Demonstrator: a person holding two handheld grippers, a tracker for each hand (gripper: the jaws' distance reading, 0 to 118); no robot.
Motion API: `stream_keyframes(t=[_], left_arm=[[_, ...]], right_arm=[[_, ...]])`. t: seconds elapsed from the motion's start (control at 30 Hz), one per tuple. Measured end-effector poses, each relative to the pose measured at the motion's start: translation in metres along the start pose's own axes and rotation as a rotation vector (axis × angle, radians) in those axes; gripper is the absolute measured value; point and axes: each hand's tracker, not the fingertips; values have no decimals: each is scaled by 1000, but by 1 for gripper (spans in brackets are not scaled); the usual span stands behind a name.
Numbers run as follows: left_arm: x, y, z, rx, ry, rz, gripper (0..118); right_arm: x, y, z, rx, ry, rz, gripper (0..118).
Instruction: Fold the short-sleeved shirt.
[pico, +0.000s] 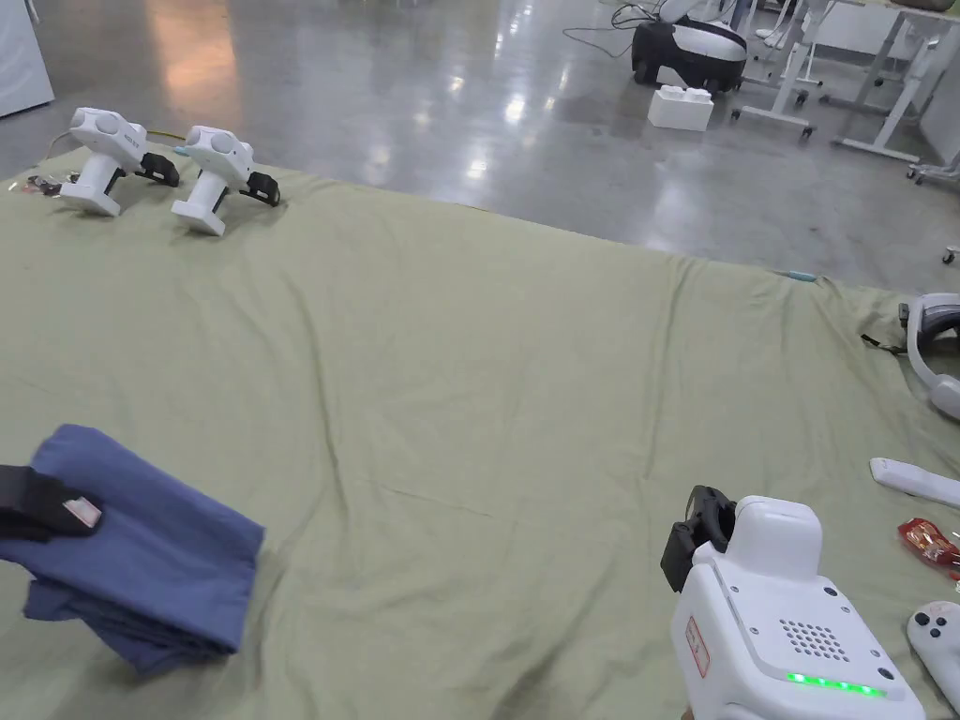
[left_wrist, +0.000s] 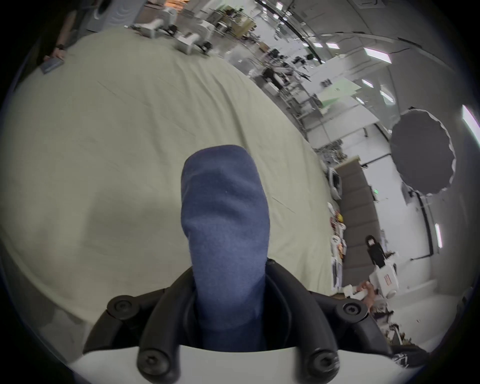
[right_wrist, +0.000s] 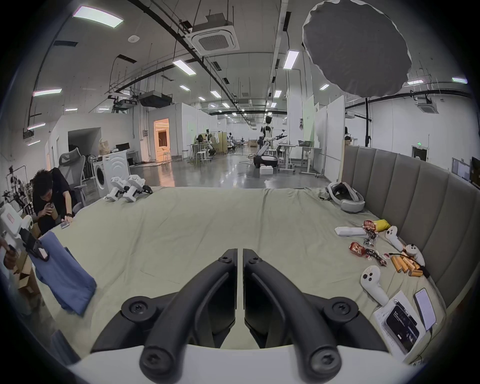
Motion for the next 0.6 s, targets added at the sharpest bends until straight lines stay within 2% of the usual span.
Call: stream_keyframes(t=[0.17,0.2,0.33,0.37,0.43,0.47,0.5,0.6], left_arm=[[-32,25,30,36,149,84,25],[-19,16,34,43,185,109,25],[-35,15,19,-1,342,135,26],[-37,13,14,-3,368,142,29],[-38,7,7,4,429,143,51],[-58,16,5,3,465,151,61],[-61,15,3,-5,506,152,68],[-60,12,7,14,570,108,68]], right_arm=[[-2,-4,-2,-12,3,1,6],[-4,-6,-2,-15,5,4,6],[-10,-13,-6,-34,15,12,6],[-11,-14,-8,-42,19,10,6],[-11,-17,-10,-52,25,3,6],[-12,-18,-12,-56,24,5,6],[-13,-19,-13,-61,26,8,6],[-13,-19,-14,-70,31,14,6]])
